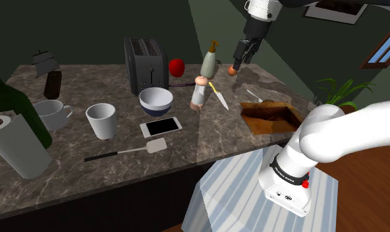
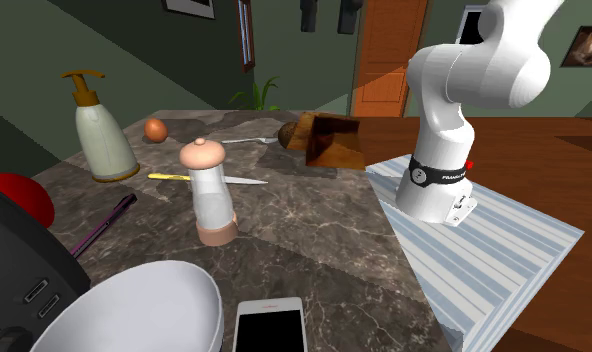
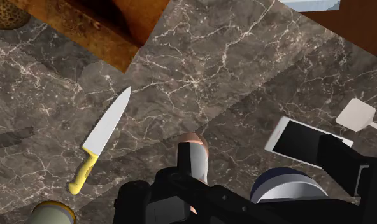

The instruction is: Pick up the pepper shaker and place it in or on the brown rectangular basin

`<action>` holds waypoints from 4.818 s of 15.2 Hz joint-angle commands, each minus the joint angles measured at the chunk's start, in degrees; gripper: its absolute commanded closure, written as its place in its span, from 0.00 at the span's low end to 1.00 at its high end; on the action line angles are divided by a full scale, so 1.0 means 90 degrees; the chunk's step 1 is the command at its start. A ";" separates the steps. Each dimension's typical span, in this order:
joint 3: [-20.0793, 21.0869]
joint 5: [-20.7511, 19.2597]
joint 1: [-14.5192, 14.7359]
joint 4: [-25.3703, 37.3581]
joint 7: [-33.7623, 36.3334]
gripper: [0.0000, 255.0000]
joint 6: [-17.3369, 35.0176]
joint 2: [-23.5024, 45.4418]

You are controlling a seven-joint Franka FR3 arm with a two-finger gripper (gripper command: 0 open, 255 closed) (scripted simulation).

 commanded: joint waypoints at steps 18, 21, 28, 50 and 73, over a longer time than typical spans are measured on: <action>-0.0106 -0.0836 -0.0123 0.1263 -0.0463 0.00 0.2435 0.3952; -0.0127 -0.0862 -0.0141 0.1114 -0.0450 0.00 0.2692 0.4057; -0.0158 -0.0906 -0.0171 0.0910 -0.0427 0.00 0.3084 0.4243; -0.0147 -0.0844 -0.0157 0.1252 -0.0525 1.00 0.2488 0.3983; -0.0110 -0.0720 -0.0125 0.2836 -0.0799 1.00 0.0544 0.3608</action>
